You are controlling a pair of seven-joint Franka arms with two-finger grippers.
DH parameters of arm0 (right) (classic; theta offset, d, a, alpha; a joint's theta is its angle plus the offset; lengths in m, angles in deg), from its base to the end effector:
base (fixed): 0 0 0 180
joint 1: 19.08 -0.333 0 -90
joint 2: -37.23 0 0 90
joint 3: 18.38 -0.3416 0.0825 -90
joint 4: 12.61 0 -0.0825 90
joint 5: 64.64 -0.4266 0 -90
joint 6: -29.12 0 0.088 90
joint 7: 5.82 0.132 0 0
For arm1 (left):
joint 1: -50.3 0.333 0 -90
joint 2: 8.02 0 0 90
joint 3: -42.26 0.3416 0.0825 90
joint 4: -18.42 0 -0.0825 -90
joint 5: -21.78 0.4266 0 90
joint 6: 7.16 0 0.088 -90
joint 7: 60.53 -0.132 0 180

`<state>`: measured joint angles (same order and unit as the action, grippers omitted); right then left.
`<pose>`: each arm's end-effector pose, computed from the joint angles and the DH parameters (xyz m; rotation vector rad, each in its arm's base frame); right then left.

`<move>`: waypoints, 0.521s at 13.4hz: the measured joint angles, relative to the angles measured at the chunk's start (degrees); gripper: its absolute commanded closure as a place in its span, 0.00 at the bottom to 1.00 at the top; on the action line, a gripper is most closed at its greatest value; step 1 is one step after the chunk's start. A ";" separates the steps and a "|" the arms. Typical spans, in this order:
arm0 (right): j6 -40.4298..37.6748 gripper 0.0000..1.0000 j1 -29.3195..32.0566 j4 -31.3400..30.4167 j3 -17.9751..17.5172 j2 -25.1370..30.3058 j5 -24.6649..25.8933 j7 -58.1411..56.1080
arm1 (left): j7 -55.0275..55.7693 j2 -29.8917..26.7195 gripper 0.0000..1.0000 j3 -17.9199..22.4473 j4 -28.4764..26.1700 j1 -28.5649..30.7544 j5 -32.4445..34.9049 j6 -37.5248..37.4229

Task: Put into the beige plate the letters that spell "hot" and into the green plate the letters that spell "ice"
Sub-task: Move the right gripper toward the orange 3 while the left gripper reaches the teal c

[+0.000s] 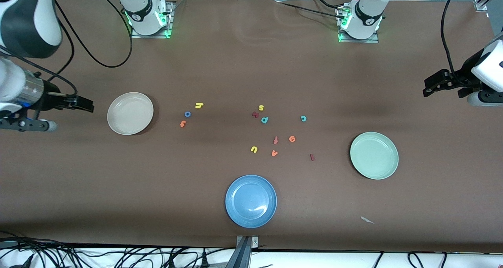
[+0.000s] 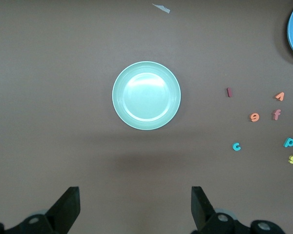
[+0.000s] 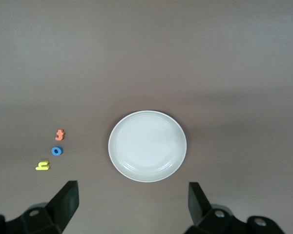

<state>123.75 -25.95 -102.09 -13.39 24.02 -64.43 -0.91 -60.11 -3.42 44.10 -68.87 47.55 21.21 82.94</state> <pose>0.6607 0.0259 0.4910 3.1013 -0.0798 -0.2147 0.6224 -0.0120 0.6006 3.1342 -0.0132 -0.0490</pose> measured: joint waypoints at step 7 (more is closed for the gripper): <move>6.22 0.00 -7.25 -4.67 -0.36 -3.46 -0.08 13.97 | 6.88 1.91 0.00 -3.80 -0.09 -1.14 0.00 1.21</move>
<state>129.98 -33.20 -106.76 -13.75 20.56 -64.51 13.06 -53.23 -1.51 40.30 -68.96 46.42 21.21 84.15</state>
